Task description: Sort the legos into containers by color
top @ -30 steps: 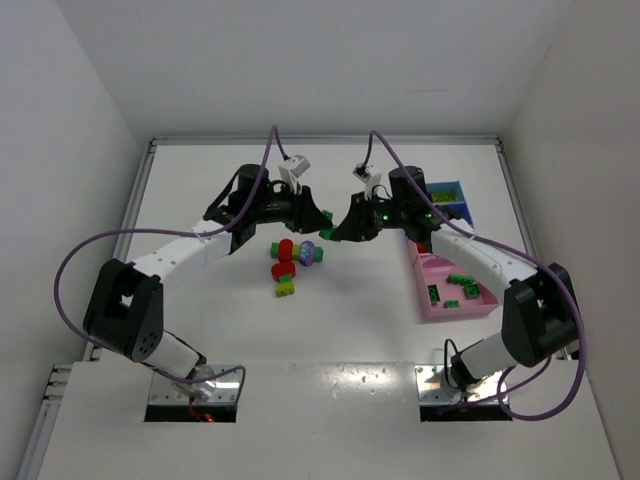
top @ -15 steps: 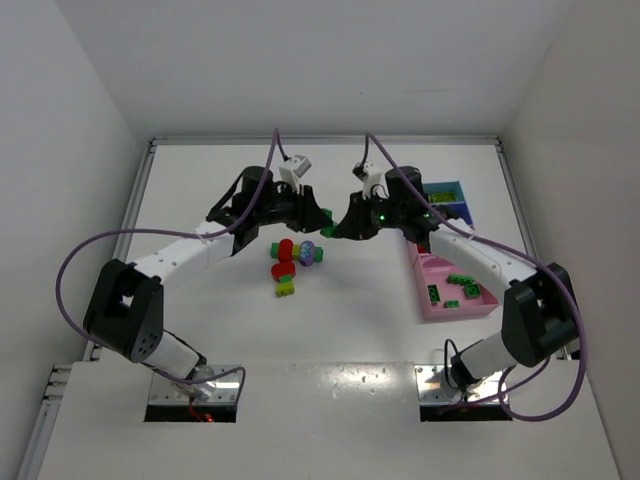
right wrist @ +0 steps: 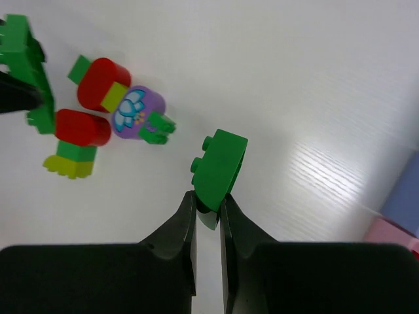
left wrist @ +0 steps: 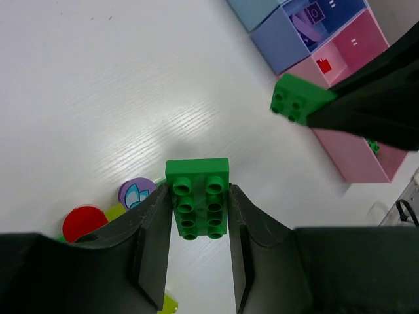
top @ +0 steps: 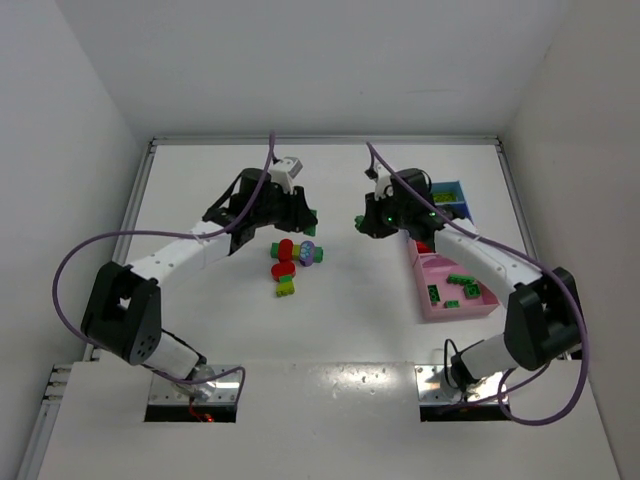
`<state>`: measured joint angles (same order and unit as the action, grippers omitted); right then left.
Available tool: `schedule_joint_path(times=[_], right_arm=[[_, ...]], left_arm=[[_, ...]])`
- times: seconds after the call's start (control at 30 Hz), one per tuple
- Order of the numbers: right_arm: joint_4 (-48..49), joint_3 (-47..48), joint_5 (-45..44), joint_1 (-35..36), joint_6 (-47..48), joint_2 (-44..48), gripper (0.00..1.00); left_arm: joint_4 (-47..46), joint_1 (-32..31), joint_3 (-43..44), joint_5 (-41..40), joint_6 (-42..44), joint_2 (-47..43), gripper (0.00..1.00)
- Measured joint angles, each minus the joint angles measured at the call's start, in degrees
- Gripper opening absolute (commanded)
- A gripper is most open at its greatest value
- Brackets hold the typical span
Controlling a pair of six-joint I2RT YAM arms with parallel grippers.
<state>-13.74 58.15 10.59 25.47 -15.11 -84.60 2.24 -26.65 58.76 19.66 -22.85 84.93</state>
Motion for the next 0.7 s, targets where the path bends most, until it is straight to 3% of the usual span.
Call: schedule_joint_path(times=[0.17,0.43,0.7], right_arm=[[-5.73,-0.31,-2.25,-5.22,6.14,6.82,0.00],[-22.60,-1.66,-6.60,-9.31,20.15,25.55,0.00],[-42.29,-1.44,-11.67,-10.32,29.27,24.41,0.00]], left_arm=[[0.68,0.00,-0.33,1.60,3.21,-3.41,0.02],[4.42,-2.05,-0.44,12.20,11.26,-6.32,0.02],[6.71,-2.62,5.55,17.57,12.74,-1.36,0.02]])
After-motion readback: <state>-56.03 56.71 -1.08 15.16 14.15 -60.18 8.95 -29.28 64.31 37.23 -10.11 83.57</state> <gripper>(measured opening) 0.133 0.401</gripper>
